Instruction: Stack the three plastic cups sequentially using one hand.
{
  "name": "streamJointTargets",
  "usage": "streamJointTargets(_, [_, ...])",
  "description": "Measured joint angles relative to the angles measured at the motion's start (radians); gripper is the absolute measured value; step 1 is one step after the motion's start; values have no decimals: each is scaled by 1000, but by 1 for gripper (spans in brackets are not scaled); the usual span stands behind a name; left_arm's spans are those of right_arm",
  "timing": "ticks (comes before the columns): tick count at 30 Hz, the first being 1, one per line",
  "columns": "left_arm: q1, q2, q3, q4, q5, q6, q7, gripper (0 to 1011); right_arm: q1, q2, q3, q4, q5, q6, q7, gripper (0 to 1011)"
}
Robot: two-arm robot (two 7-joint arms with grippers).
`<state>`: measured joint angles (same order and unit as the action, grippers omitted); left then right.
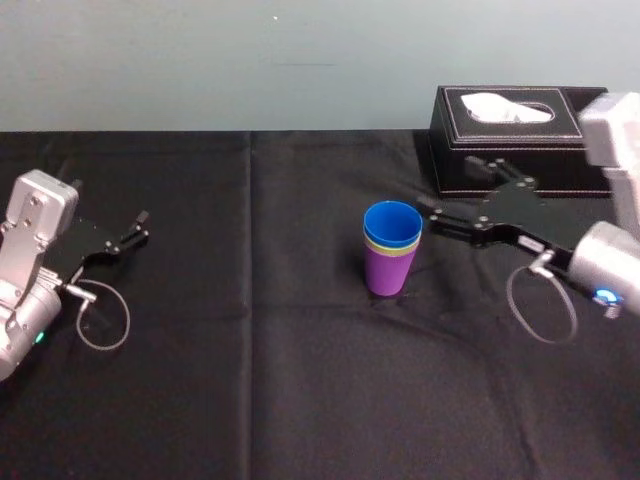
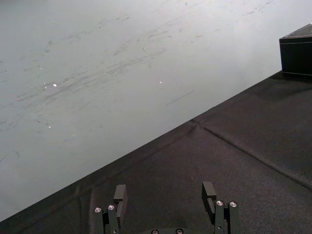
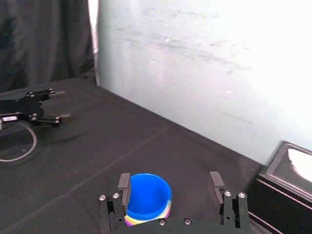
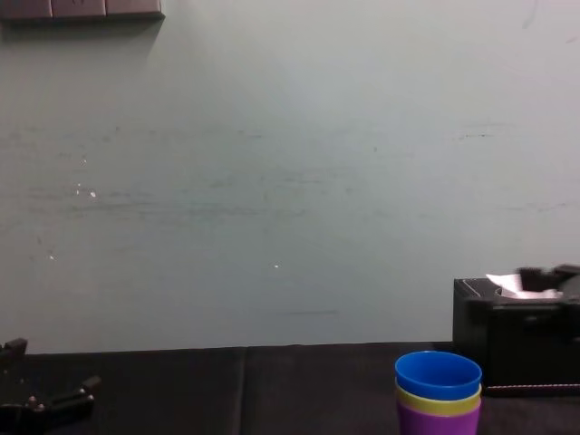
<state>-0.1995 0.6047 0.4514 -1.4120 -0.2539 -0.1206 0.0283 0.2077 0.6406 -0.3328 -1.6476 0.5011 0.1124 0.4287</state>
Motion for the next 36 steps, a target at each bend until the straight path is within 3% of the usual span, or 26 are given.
streamJointTargets(7, [0, 0, 0, 0, 0, 0, 0, 1011, -136, 38, 114, -68, 15, -47, -53, 1003])
streamJointTargets(15, [0, 0, 0, 0, 0, 0, 0, 1011, -235, 34, 198, -37, 25, -94, -80, 1003])
streamJointTargets(23, [0, 0, 0, 0, 0, 0, 0, 1011, -243, 5, 216, 37, 17, -105, -81, 1003])
streamJointTargets(36, [0, 0, 0, 0, 0, 0, 0, 1011, -242, 9, 215, 27, 16, -105, -81, 1002])
